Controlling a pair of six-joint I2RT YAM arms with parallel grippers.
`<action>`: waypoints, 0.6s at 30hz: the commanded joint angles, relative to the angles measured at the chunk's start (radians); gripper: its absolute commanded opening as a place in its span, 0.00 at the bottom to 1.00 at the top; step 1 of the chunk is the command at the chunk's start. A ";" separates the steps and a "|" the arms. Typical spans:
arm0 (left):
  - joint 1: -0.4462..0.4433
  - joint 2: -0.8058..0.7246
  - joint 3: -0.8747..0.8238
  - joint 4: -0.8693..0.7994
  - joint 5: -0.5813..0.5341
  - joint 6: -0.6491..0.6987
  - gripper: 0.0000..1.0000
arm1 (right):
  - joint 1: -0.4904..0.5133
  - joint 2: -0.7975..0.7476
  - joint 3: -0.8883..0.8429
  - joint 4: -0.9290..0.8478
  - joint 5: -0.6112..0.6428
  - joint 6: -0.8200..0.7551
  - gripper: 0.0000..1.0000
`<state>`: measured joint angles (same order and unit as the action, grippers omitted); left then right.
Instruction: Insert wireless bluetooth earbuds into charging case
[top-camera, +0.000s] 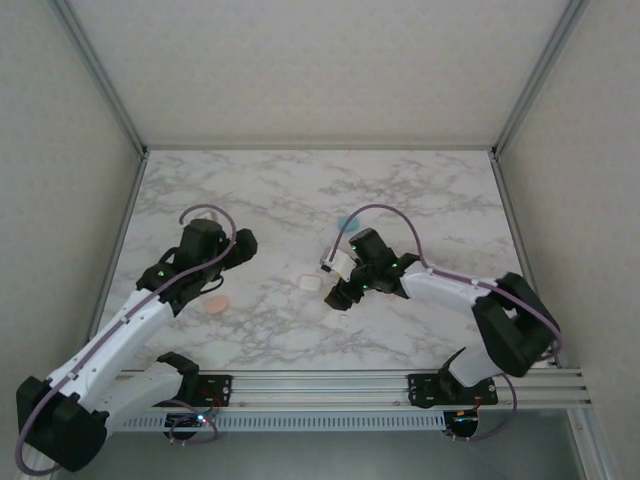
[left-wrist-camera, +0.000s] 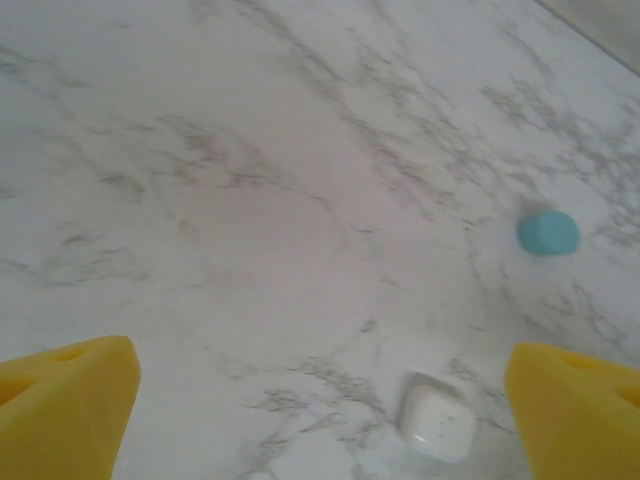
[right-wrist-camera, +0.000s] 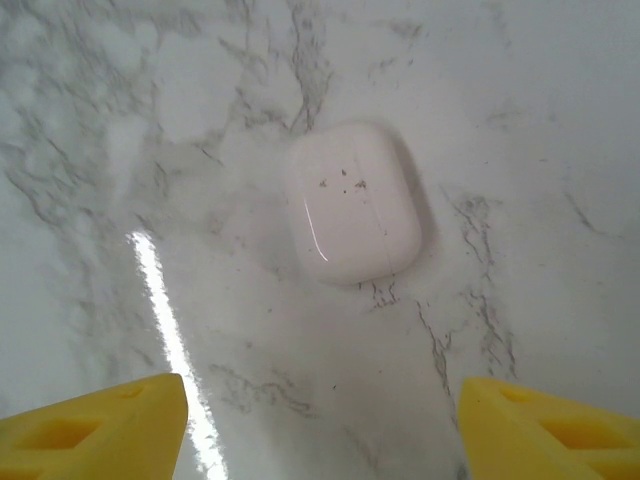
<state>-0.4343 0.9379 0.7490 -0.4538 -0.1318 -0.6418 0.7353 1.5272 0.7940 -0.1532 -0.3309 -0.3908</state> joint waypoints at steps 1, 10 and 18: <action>0.047 -0.038 -0.035 -0.041 0.032 -0.016 0.94 | 0.007 0.056 0.076 0.036 -0.015 -0.153 0.74; 0.077 -0.018 -0.043 -0.030 0.053 0.007 0.94 | 0.051 0.252 0.220 -0.077 -0.010 -0.280 0.75; 0.081 -0.006 -0.034 -0.038 0.053 0.028 0.94 | 0.050 0.343 0.290 -0.111 0.018 -0.289 0.73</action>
<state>-0.3626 0.9298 0.7086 -0.4747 -0.0868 -0.6285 0.7776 1.8450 1.0412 -0.2237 -0.3241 -0.6552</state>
